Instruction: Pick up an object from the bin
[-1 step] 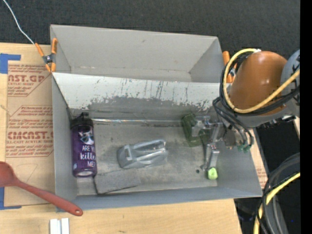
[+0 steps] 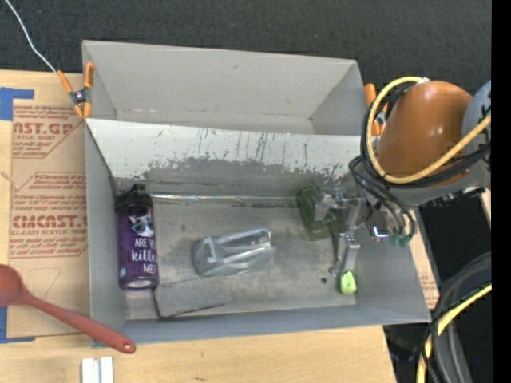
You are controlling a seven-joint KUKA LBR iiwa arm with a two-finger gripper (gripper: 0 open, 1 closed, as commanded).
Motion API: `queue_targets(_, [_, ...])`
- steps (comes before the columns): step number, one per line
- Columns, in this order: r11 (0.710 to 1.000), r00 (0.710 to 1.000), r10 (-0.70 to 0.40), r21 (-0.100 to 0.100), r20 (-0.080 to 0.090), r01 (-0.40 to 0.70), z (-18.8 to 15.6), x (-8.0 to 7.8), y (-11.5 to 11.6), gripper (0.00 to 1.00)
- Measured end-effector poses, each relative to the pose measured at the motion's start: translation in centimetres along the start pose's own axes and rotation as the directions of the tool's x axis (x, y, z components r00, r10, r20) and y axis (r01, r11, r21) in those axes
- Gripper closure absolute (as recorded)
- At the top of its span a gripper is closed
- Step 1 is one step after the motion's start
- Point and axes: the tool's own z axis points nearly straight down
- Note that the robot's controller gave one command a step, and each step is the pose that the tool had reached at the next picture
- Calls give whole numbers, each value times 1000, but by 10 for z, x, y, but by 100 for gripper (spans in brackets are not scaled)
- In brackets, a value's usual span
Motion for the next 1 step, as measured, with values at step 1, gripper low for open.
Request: queue_targets(1, [1000, 1000, 20, -1, 0, -20, 84, 10, 18, 0])
